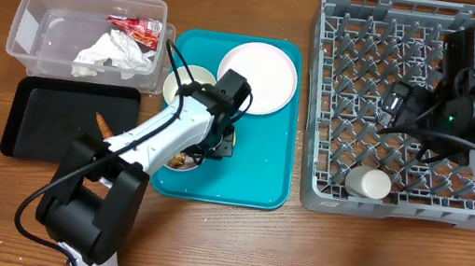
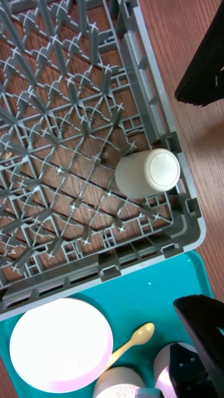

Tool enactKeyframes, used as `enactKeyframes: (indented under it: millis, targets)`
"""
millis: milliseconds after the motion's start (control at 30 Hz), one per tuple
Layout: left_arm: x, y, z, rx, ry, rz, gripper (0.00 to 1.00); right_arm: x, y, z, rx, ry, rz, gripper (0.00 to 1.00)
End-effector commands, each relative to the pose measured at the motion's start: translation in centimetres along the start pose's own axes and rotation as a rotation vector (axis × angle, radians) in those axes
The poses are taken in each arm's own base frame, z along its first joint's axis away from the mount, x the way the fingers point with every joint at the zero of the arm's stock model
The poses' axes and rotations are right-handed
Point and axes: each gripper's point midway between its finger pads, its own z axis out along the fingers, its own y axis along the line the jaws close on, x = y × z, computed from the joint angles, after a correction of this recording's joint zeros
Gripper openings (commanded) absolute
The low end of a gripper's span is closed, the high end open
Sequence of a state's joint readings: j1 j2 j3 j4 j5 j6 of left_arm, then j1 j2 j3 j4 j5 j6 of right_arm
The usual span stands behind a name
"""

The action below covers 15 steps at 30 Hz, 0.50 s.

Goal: Sort waste into correct bins and load items into the dishwasher
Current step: 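Grasp the pink bowl with the left gripper and tip scraps onto black tray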

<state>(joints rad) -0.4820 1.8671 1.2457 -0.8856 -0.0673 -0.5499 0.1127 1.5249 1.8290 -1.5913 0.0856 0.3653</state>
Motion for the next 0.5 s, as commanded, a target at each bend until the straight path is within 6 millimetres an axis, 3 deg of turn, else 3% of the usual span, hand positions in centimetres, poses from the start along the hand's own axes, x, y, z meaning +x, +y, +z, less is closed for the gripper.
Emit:
enactKeyframes:
  millis: [0, 100, 167, 233, 333, 400, 467]
  targets:
    - [-0.3, 0.4, 0.0, -0.011, -0.017, -0.012, 0.04, -0.4, 0.0, -0.5, -0.001, -0.024, -0.007, 1.0]
    - [0.4, 0.1, -0.4, 0.01, 0.023, 0.011, 0.04, -0.2, 0.0, -0.5, 0.002, -0.018, -0.008, 1.0]
    - [0.6, -0.5, -1.6, 0.039, 0.051, 0.031, 0.04, 0.0, -0.1, -0.5, 0.006, -0.011, -0.008, 1.0]
    - [0.3, -1.4, -3.8, 0.082, 0.068, 0.047, 0.04, 0.0, -0.2, -0.5, 0.007, -0.008, -0.009, 1.0]
    - [-0.9, -2.8, -8.8, 0.219, 0.066, 0.129, 0.04, 0.0, -0.2, -0.5, 0.008, -0.009, -0.009, 1.0]
    - [-2.2, -1.8, -11.8, 0.32, 0.057, 0.141, 0.04, 0.0, -0.2, -0.5, 0.008, -0.009, -0.009, 1.0]
    - [-2.6, 0.0, -12.6, 0.344, 0.059, 0.11, 0.04, 0.0, -0.2, -0.5, 0.008, -0.01, -0.009, 1.0]
